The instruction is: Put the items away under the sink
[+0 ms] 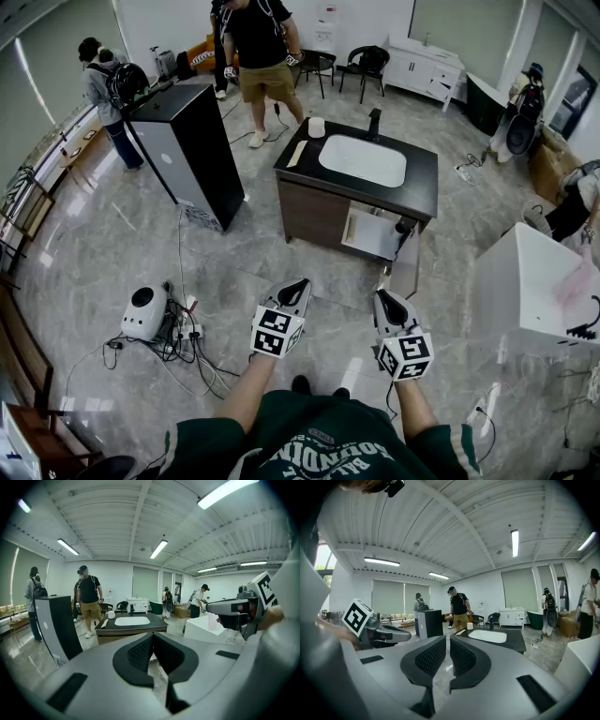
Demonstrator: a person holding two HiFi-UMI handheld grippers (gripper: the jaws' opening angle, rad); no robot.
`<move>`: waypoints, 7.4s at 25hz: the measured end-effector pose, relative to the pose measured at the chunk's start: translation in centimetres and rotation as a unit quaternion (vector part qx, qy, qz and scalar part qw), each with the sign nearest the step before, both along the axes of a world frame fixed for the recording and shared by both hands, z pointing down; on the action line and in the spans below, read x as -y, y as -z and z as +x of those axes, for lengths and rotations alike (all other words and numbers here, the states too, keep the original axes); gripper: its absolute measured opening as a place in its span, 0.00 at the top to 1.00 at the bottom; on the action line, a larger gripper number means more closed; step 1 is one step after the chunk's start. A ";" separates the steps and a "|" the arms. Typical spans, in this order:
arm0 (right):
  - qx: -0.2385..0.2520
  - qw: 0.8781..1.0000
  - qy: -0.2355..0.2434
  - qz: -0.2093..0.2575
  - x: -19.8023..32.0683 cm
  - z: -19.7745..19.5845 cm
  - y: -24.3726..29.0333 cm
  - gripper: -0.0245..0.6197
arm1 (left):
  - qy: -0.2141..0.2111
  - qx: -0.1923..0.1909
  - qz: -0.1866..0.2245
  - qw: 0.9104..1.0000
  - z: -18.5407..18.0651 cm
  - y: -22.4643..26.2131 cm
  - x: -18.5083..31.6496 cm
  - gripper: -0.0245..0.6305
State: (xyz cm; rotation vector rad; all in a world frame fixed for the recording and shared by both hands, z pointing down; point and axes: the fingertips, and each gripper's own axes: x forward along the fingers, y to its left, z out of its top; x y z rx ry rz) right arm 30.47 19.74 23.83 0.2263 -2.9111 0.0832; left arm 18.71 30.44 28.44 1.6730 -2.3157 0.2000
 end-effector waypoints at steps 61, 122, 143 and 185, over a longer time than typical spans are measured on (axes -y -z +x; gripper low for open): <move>-0.018 0.997 0.077 -0.028 20.2 -31.7 -3.3 0.89 | 0.030 -0.013 -0.007 0.999 -29.1 -2.8 21.8 0.95; -0.118 0.988 -0.076 -0.068 37.2 -62.6 -11.9 0.89 | -0.009 -0.021 -0.053 0.998 -77.3 -17.4 51.1 0.35; -0.147 0.977 -0.108 -0.107 40.4 -62.0 -16.4 0.89 | -0.034 -0.048 -0.108 0.992 -81.3 -24.5 59.0 0.35; -0.080 0.980 -0.152 -0.096 31.6 -44.5 -11.6 0.89 | -0.218 -0.043 -0.039 0.974 -52.6 -10.9 52.2 0.38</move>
